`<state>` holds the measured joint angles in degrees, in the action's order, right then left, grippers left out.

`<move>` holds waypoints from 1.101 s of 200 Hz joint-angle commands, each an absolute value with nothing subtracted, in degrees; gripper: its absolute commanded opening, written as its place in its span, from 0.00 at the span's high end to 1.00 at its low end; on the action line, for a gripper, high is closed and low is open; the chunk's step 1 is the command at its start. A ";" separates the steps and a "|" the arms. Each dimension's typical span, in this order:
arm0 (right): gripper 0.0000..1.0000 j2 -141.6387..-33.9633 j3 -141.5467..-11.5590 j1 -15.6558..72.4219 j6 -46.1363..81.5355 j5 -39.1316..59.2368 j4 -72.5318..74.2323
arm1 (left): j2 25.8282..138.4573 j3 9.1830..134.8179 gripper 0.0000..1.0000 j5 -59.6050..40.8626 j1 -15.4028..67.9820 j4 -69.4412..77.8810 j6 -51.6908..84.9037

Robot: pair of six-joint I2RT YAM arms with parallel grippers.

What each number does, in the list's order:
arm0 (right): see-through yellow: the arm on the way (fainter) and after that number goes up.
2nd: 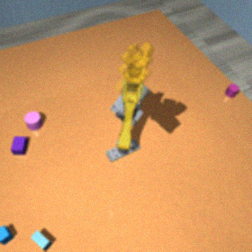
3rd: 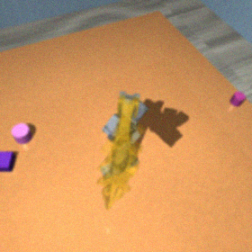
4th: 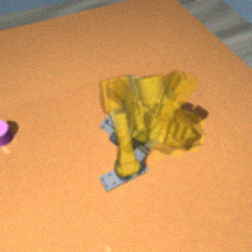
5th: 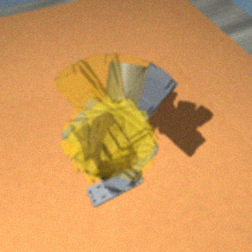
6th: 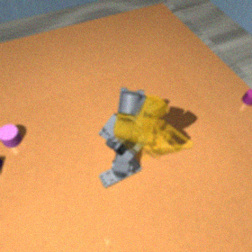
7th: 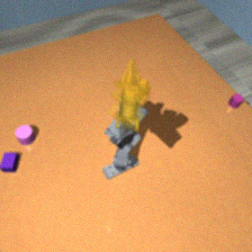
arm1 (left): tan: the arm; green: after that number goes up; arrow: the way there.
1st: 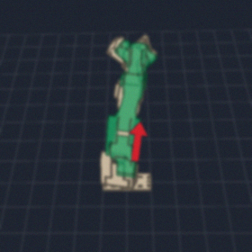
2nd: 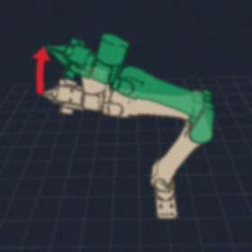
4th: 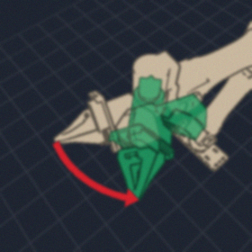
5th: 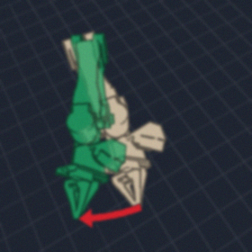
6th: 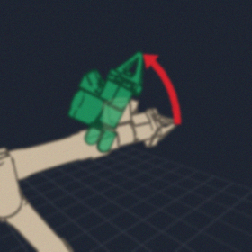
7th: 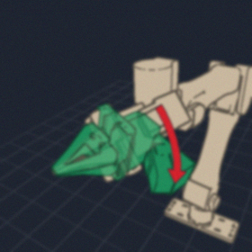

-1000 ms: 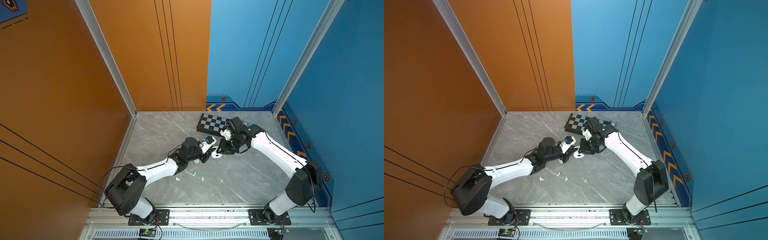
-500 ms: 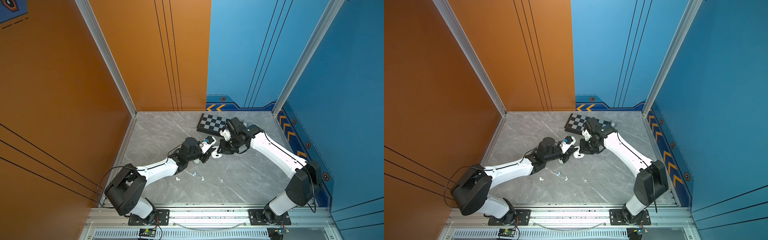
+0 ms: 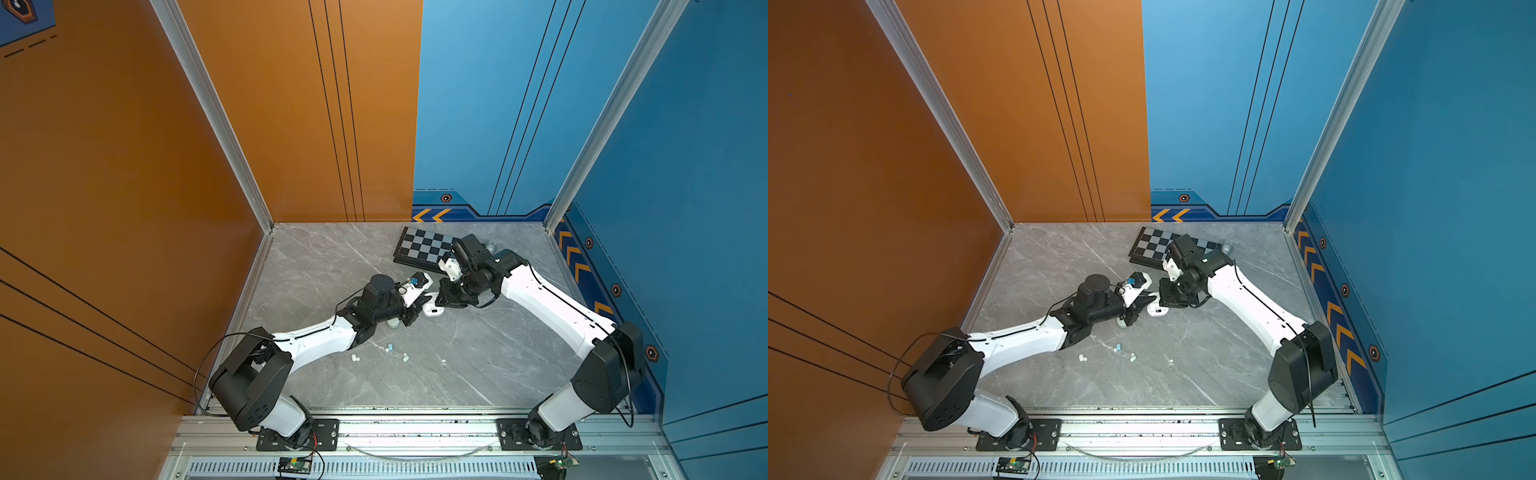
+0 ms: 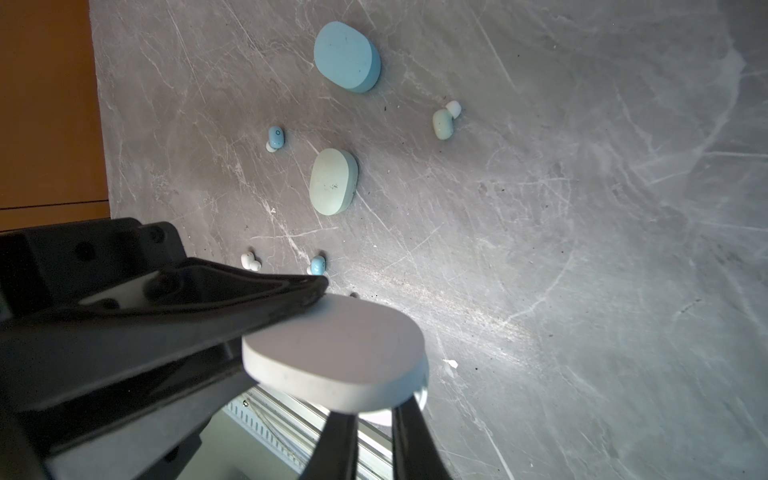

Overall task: Insert the wireless bluetooth earbuds into the charging case
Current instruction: 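Press the earbud down into the case slot while the left gripper holds the case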

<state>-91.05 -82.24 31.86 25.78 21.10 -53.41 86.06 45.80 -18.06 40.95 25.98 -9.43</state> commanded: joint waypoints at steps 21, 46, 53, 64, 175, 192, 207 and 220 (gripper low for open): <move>0.86 -88.87 -82.20 32.87 23.73 19.78 -54.10 | 85.52 47.52 1.00 -18.75 41.48 26.99 -8.44; 0.86 -88.34 -82.06 32.74 23.72 19.60 -54.13 | 85.48 47.53 1.00 -18.63 41.36 26.98 -8.45; 0.85 -88.25 -82.13 32.65 23.73 19.70 -54.11 | 85.44 47.46 1.00 -18.54 41.36 26.98 -8.46; 0.84 -88.00 -82.48 32.63 23.82 19.75 -54.05 | 85.43 47.43 1.00 -18.12 41.34 26.98 -8.61; 0.72 -85.88 -86.21 31.11 26.89 19.83 -52.33 | 81.43 48.14 1.00 -7.03 41.33 26.89 -19.66; 0.72 -85.69 -86.49 31.03 26.98 19.60 -52.10 | 80.97 48.78 1.00 -7.38 41.52 26.89 -20.46; 0.70 -85.69 -86.65 30.94 27.07 19.51 -51.85 | 80.69 49.27 1.00 -7.38 41.74 26.89 -20.89; 0.69 -85.78 -86.69 30.94 27.24 19.85 -51.52 | 80.44 49.63 1.00 -7.16 41.97 26.89 -21.33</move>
